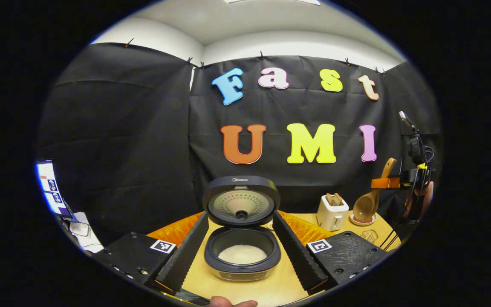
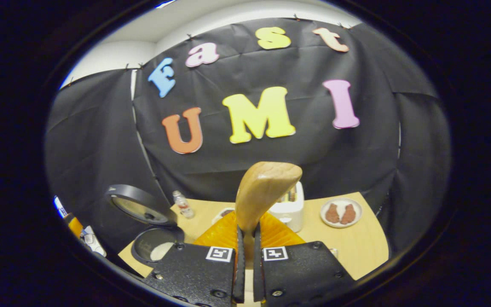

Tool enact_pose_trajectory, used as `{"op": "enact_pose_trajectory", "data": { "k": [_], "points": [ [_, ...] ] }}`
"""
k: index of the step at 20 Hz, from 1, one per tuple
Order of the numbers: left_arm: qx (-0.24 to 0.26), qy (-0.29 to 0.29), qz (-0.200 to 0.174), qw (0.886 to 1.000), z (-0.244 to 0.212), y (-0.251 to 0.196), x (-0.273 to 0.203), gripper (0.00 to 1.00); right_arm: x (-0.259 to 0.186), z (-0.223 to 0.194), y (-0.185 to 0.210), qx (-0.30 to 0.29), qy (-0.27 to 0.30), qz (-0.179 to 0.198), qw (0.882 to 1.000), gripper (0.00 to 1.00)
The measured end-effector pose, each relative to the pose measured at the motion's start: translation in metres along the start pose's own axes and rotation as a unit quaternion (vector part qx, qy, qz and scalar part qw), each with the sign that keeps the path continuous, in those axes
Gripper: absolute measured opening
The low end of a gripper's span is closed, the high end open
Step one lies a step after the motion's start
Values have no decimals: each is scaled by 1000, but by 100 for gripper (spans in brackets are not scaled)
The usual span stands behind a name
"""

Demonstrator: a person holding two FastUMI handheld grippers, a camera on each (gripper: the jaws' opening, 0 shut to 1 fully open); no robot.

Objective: Close the left gripper, press the button to open the rice cooker; take a wooden spoon from the chopstick holder with the right hand, scoop a spoonful of rice and pour it into the rice cooker, then put the wooden spoon back into the chopstick holder.

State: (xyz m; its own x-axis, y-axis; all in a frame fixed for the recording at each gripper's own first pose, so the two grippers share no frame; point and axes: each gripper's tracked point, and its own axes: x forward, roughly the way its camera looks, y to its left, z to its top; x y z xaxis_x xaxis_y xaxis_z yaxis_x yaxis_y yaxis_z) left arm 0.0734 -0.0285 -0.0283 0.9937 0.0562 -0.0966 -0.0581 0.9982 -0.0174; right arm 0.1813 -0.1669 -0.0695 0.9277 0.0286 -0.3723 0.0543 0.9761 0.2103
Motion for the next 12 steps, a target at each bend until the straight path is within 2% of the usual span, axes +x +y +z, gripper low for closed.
{"op": "enact_pose_trajectory", "data": {
  "k": [3,6,9,12],
  "points": [
    [1,5,-20,1000,3,-40,15,97,5,-12,-79,24,11,-47,999,13],
    [9,5,-30,1000,8,-68,21,96,20,-39,-137,38,25,-72,996,13],
    [23,16,-22,999,2,-76,26,96,41,-80,-172,60,57,-82,993,13],
    [34,35,-23,999,-2,-83,27,95,54,-108,-183,80,72,-84,991,13]
  ]
}}
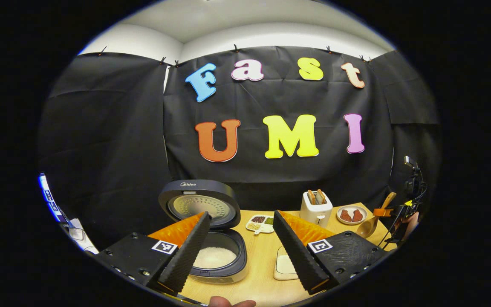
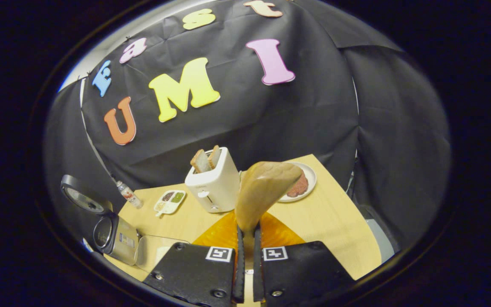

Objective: Close the left gripper, press the button to open the rice cooker; take a wooden spoon from the chopstick holder with the right hand, scoop a spoonful of rice and pour it into the rice cooker, then put the wooden spoon back into the chopstick holder.

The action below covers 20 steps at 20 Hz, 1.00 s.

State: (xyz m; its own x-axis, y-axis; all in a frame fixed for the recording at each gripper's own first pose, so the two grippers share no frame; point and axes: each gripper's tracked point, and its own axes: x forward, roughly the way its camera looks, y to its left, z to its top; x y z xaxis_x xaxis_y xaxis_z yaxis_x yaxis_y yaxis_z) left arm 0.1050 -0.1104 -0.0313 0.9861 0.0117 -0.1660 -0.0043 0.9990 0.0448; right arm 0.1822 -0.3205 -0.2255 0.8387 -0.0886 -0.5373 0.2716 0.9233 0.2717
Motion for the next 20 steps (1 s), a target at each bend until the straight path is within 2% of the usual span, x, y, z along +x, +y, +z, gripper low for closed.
{"op": "enact_pose_trajectory", "data": {
  "k": [5,11,14,16,18,19,20],
  "points": [
    [-4,15,3,1000,0,-6,1,96,25,-31,1,14,24,7,1000,13],
    [-7,20,32,999,0,15,1,96,54,-55,-7,20,39,1,999,15],
    [-10,21,40,999,3,24,4,96,61,-62,-10,27,45,-1,999,16],
    [-10,14,43,999,8,29,6,95,57,-64,-2,33,46,12,998,18],
    [-6,7,49,999,12,38,8,96,57,-53,-3,16,36,10,999,29],
    [-5,3,52,999,16,43,9,96,53,-49,-5,2,32,1,999,44],
    [-6,-2,54,999,20,49,11,96,49,-42,-6,-8,25,-4,1000,55]
  ]
}}
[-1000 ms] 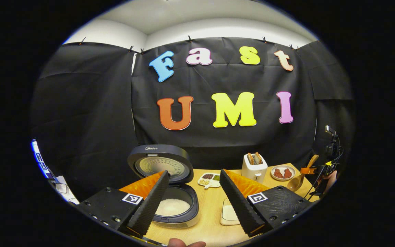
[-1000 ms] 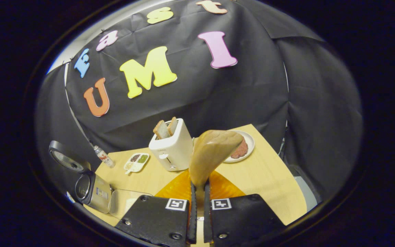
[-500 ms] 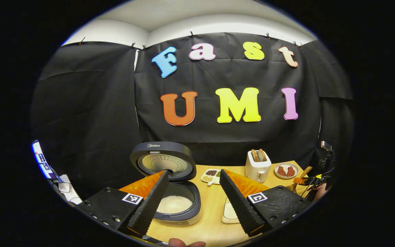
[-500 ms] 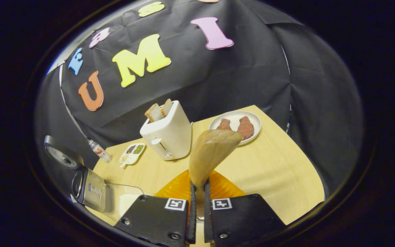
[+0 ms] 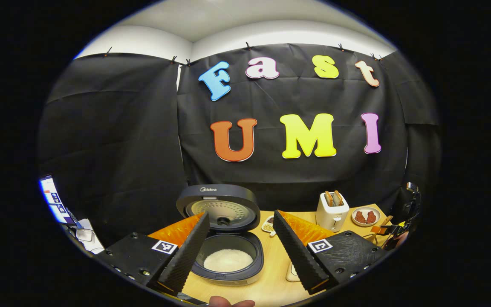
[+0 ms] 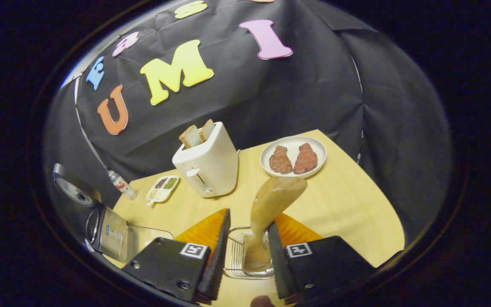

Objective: Close the left gripper, press the button to open the rice cooker; take a wooden spoon from the chopstick holder with the right hand, scoop a spoonful of rice and pour it into the rice cooker, then put the wooden spoon back into the chopstick holder.

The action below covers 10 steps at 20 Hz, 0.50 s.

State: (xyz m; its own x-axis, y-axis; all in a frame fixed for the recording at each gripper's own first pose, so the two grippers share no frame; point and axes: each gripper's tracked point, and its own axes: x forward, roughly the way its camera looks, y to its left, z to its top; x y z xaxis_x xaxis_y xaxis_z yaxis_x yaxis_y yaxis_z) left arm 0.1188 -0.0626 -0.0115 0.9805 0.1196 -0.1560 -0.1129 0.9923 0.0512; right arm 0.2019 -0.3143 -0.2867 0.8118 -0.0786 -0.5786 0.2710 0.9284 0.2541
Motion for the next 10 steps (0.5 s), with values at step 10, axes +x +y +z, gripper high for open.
{"op": "enact_pose_trajectory", "data": {
  "k": [10],
  "points": [
    [-21,-52,23,998,45,67,29,95,-118,90,23,-87,-140,-26,986,89]
  ]
}}
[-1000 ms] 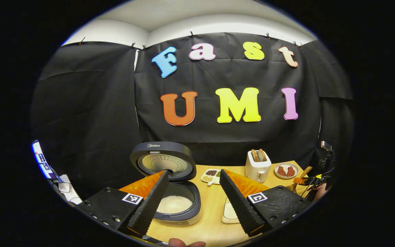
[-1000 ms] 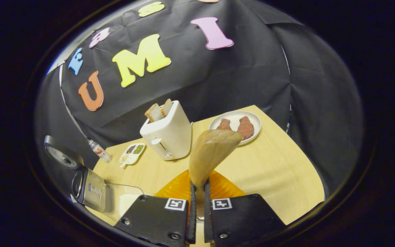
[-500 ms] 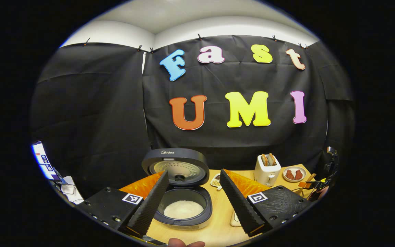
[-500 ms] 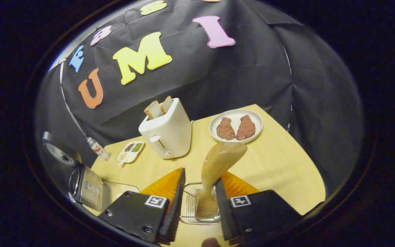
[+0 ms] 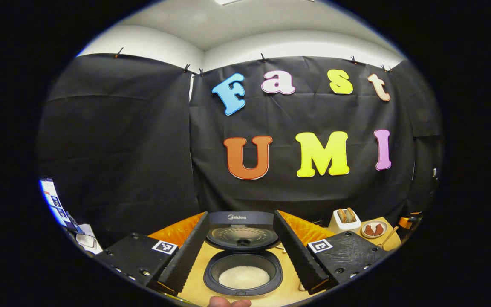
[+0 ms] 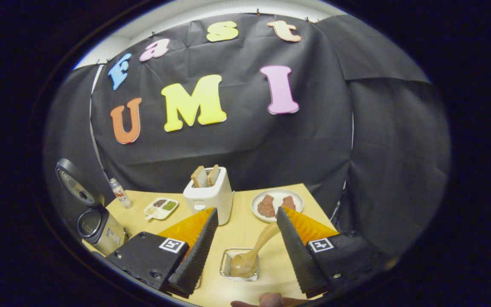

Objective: Close the left gripper, press the button to open the rice cooker; take a wooden spoon from the chopstick holder with the right hand, scoop a spoonful of rice and pour it into the rice cooker, then put the wooden spoon back into the chopstick holder.

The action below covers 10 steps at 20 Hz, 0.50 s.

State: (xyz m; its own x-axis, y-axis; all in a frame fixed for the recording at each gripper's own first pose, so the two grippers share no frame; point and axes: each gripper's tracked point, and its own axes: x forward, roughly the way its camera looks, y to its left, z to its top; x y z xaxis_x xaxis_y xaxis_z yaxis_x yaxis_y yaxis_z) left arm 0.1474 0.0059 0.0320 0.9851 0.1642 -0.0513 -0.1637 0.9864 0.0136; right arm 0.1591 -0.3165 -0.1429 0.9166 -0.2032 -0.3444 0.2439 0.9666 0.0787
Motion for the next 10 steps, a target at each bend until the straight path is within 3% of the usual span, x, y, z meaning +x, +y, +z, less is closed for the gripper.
{"op": "enact_pose_trajectory", "data": {
  "k": [4,10],
  "points": [
    [-38,-7,-7,999,17,20,25,95,-47,33,-6,-5,-40,-24,999,98],
    [-64,35,-47,996,5,13,80,95,-121,24,-18,27,-54,-67,996,100]
  ]
}}
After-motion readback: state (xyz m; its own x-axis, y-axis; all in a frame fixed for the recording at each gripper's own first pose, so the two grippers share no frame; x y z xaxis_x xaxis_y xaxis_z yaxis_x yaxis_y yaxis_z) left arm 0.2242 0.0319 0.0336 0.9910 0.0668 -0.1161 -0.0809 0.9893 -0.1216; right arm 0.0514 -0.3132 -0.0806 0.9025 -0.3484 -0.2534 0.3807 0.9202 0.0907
